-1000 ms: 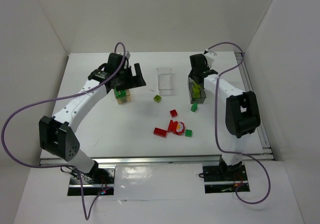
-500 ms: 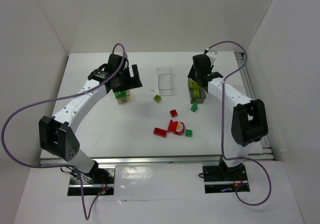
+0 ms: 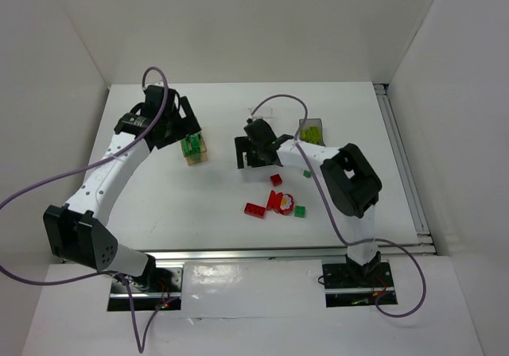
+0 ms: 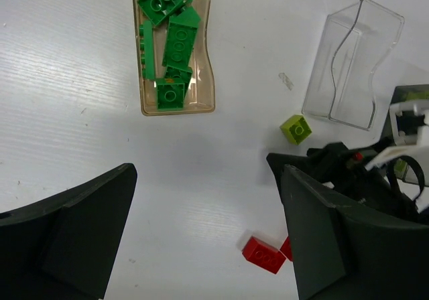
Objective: Sort the legos into containers by color
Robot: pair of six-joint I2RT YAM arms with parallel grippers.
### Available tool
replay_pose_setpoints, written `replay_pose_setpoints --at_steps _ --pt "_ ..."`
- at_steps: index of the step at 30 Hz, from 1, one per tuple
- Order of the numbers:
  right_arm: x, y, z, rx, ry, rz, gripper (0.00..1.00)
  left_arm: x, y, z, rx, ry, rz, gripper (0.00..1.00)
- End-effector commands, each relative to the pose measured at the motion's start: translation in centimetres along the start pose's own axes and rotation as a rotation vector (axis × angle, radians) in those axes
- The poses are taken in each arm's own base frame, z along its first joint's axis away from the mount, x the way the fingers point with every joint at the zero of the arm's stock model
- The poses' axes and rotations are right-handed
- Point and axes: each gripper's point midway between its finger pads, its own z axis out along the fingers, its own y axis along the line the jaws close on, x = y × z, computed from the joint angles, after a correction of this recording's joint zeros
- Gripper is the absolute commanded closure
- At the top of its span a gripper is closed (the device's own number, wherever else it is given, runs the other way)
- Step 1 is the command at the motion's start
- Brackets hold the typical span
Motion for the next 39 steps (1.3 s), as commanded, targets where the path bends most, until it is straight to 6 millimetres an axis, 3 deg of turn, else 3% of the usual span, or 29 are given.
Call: replay_pose_setpoints --at_steps 1,7,12,19,20,22,24,25,27,28,29,31,32,34,35,39 --pt "-2.8 1.0 0.8 0.003 -0.040 0.048 0.11 -0.4 0.3 -0.6 0.002 -0.023 -0.019 0.03" --pt "-3.0 0.4 3.5 0.116 -0.031 0.047 0.11 -0.4 0.7 -0.7 0.003 -0.021 0.003 0.03" --pt "-2.7 0.8 5.2 0.158 -0.025 0.036 0.20 -0.5 0.9 -0.7 0.004 -0.018 -0.003 0.04" --pt "-2.0 1.5 5.0 0.204 -0.031 -0.003 0.37 -0.6 1.0 -0.6 0.006 -0.016 -0.009 0.04" --pt "-2.6 1.6 4.5 0.208 -0.048 0.000 0.47 -0.6 1.0 -0.6 0.006 -0.016 -0.009 0.04" --pt "-1.8 1.5 4.0 0.220 -0.037 -0.013 0.58 -0.5 0.9 -0.7 0.014 -0.011 0.000 0.04" --pt "-2.8 1.5 2.6 0.223 -0.068 -0.008 0.71 -0.7 0.8 -0.6 0.014 -0.012 0.000 0.04" --pt "-2.7 1.1 2.1 0.232 -0.070 -0.009 0.75 -0.7 0.8 -0.6 0.014 -0.012 0.000 0.04" --pt "-4.5 1.3 -0.3 0.230 -0.134 0.005 0.78 -1.0 0.6 -0.7 0.020 -0.019 -0.001 0.04" --pt "-4.2 0.6 -1.1 0.248 -0.138 0.004 0.79 -1.0 0.6 -0.7 0.020 -0.019 -0.001 0.04" --pt "-5.7 0.9 -3.0 0.234 -0.190 0.010 0.79 -1.2 0.9 -0.7 0.014 -0.022 -0.008 0.04" --pt "-6.3 -1.7 -4.5 0.288 -0.216 0.037 0.79 -1.2 0.9 -0.7 0.014 -0.022 -0.008 0.04" --pt "-8.3 -3.3 -6.4 0.302 -0.270 0.079 0.79 -1.4 0.7 -0.7 0.019 -0.030 -0.009 0.04" --pt "-8.5 -6.2 -7.7 0.354 -0.298 0.115 0.79 -1.0 0.8 -0.5 0.021 -0.017 -0.008 0.04" --pt "-9.9 -8.1 -9.3 0.369 -0.340 0.159 0.79 -1.0 0.8 -0.5 0.021 -0.017 0.001 0.04" --pt "-10.7 -13.6 -10.3 0.449 -0.367 0.232 0.78 -1.1 1.2 -0.1 0.009 -0.013 -0.005 0.04"
